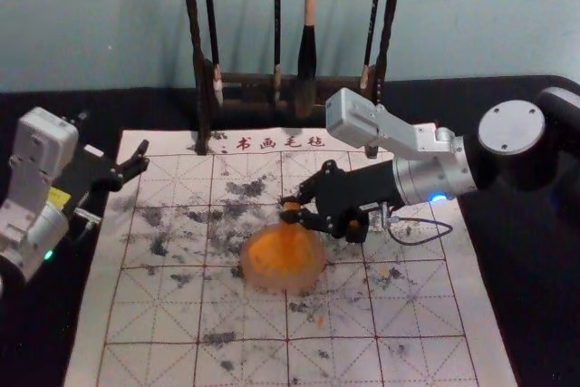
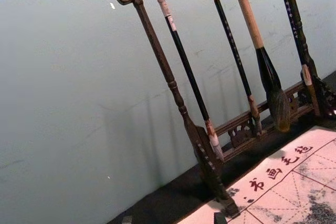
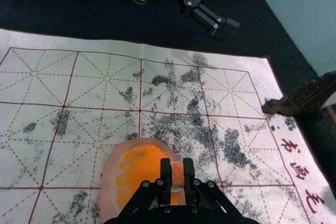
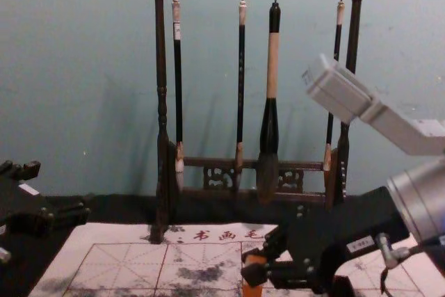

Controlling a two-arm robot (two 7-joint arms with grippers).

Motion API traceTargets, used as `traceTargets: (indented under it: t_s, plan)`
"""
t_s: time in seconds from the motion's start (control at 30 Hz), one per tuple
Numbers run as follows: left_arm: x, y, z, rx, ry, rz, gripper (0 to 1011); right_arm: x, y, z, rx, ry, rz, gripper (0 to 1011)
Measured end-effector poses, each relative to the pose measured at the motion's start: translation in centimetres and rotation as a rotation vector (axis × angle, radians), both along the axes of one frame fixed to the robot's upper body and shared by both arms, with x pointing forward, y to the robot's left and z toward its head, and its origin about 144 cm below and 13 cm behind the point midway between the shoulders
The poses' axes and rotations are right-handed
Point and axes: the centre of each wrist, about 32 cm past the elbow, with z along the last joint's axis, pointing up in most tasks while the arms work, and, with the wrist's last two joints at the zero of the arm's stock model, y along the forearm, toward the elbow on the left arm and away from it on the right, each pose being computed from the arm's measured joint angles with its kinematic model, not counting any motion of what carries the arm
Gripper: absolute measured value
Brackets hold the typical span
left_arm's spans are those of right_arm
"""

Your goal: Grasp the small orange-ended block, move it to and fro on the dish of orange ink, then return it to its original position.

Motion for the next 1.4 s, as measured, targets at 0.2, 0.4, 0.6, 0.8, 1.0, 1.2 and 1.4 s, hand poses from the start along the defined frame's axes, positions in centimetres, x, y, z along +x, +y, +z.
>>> traceTargets:
  t_s: [0.2,0.4,0.6,0.8,1.0,1.2,1.4]
  plan:
    - [0.0,0.0,0.0,0.000,0.000,0.000,1001,-0.4,-0.4,0.1,-0.004,-0.003,0.005,134]
    - [0.0,0.0,0.0,0.000,0.000,0.000,1001,-0.9,-0.8,0.1,-0.008,-0.004,0.017,134]
    - [0.0,0.0,0.0,0.000,0.000,0.000,1001,-1.5,-1.2,0.1,-0.012,-0.001,0.035,134]
    - [0.0,0.0,0.0,0.000,0.000,0.000,1001,-1.9,-1.1,0.0,-0.011,0.005,0.056,134]
    - [0.0,0.0,0.0,0.000,0.000,0.000,1002,-2.2,-0.6,-0.2,-0.003,0.011,0.081,134]
    - [0.0,0.0,0.0,0.000,0.000,0.000,1001,-2.0,0.0,-0.3,0.001,0.011,0.093,133]
    - [0.0,0.0,0.0,0.000,0.000,0.000,1002,-1.7,0.8,-0.5,0.008,0.011,0.101,134]
